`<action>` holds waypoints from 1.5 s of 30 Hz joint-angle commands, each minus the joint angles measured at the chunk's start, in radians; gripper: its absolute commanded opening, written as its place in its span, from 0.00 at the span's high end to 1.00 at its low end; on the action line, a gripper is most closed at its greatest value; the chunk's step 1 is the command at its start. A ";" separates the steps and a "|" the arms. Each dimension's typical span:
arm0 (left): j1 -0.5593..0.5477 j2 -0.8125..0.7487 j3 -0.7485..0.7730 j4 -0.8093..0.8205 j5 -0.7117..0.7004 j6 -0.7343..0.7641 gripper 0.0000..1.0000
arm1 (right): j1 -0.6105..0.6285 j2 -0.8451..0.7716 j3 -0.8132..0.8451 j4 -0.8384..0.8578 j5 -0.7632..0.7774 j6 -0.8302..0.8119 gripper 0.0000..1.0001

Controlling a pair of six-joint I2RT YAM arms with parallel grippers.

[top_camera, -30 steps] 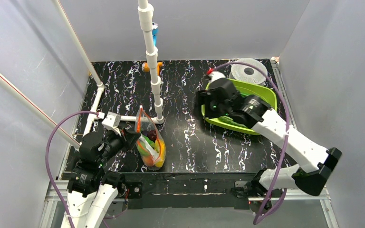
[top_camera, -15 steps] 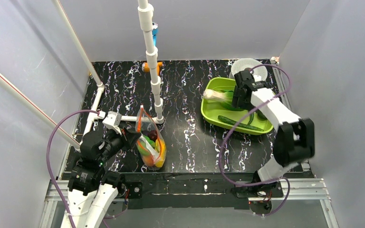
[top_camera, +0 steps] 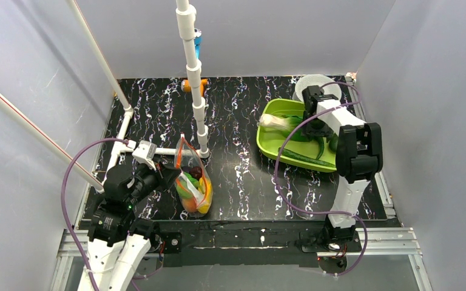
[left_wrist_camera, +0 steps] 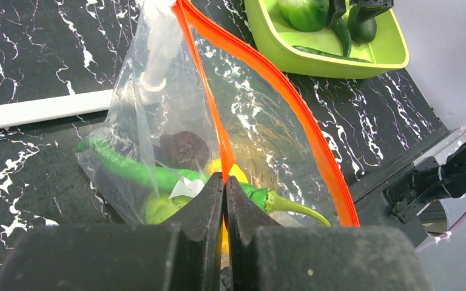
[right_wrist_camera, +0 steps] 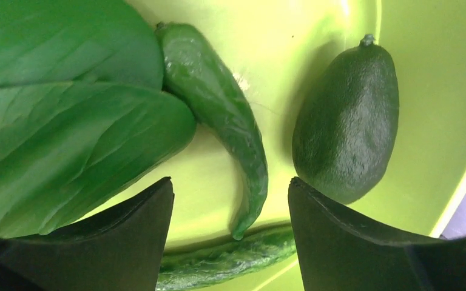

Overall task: Place the food in the zip-top bag and seal the zipper
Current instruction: Pick up the fake vegetable from the bin.

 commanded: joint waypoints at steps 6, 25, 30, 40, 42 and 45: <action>0.028 0.024 -0.008 0.029 0.045 0.010 1.00 | -0.080 0.048 0.013 0.074 -0.153 -0.034 0.36; 0.042 0.023 -0.009 0.029 0.051 0.009 1.00 | -0.083 -0.206 -0.114 0.141 -0.231 0.021 0.91; 0.044 0.027 -0.008 0.027 0.054 0.008 1.00 | -0.083 -0.393 -0.179 0.168 -0.274 0.046 0.95; 0.045 0.028 -0.008 0.025 0.043 0.006 1.00 | -0.083 -0.666 -0.343 0.204 -0.409 0.056 0.95; 0.045 0.032 -0.006 0.020 0.048 0.009 1.00 | -0.084 -0.683 -0.366 0.197 -0.308 0.060 0.97; 0.046 0.020 -0.010 0.023 0.043 0.007 1.00 | -0.084 -0.684 -0.350 0.144 -0.269 0.060 0.99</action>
